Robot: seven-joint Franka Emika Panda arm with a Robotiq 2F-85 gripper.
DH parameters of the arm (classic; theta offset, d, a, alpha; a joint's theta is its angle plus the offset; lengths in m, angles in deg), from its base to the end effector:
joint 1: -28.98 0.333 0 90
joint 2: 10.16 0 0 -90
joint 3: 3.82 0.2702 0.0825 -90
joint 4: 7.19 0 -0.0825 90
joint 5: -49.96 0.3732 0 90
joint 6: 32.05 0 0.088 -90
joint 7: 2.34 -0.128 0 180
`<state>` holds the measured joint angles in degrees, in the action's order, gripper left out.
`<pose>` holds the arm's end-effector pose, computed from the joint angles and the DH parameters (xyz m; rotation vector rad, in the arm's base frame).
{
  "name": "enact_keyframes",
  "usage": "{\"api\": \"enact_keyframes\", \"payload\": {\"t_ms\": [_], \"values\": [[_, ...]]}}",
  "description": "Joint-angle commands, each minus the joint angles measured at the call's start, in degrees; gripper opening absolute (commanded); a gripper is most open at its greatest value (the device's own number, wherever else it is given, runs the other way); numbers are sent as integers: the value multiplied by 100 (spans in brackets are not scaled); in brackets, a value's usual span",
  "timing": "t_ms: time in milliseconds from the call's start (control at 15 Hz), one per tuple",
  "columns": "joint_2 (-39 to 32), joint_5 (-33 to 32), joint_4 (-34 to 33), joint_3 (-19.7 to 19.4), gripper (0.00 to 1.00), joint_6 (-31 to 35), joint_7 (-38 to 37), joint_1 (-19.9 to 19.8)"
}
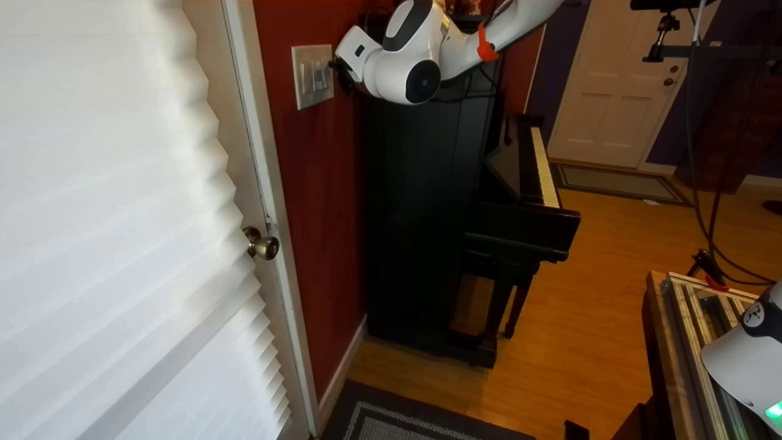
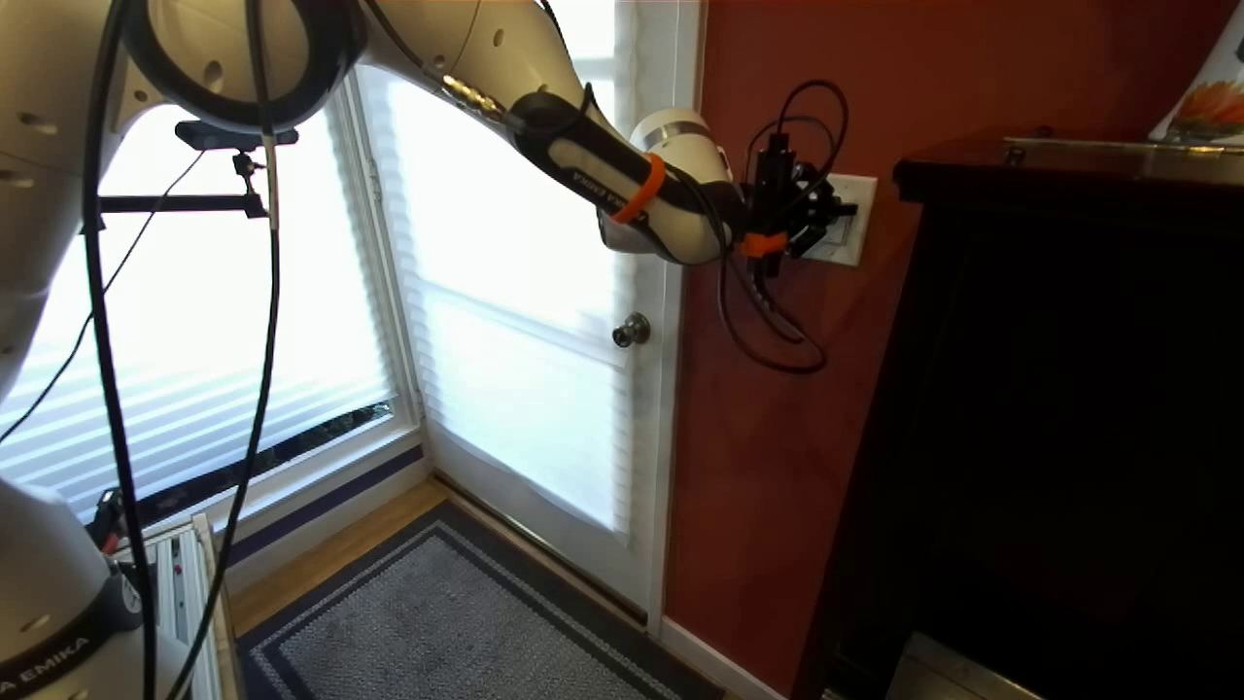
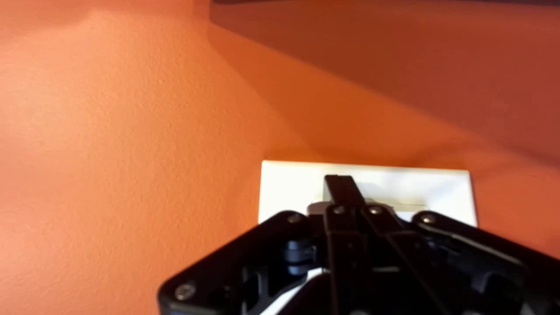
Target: Turn the right light switch off
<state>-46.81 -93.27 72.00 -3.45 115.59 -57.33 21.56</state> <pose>0.7317 -0.0880 0.3403 1.3543 0.8859 0.8472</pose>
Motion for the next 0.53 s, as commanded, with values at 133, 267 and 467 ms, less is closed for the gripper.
{"api": "enact_keyframes", "payload": {"t_ms": [133,267,467], "values": [[-19,-34,-90,118,0,-3,174,-99],[-34,-49,-96,122,0,-33,159,-96],[-57,-101,-112,122,0,-151,126,-79]]}}
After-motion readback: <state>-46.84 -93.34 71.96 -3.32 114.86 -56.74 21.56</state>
